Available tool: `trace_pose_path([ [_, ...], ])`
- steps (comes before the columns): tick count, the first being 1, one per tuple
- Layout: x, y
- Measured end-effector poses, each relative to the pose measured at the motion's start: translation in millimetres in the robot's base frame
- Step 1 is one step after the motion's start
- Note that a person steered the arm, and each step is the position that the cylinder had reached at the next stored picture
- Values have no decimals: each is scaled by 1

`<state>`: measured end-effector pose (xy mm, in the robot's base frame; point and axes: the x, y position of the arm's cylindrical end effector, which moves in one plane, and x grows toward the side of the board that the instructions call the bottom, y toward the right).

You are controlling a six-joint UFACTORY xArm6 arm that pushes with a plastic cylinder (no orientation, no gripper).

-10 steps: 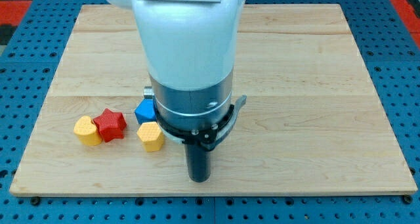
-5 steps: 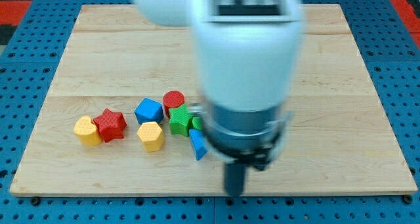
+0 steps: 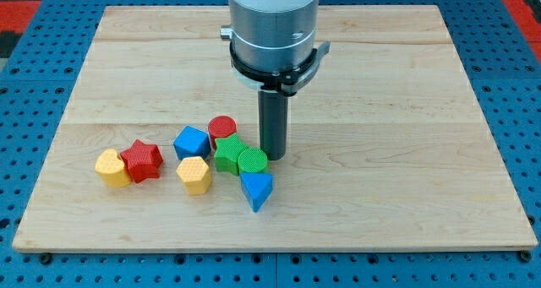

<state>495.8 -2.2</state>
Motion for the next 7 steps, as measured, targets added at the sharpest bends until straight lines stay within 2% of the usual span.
trace_pose_path([
  [4,14,6],
  [5,9,49],
  [6,79,82],
  [7,122,80],
])
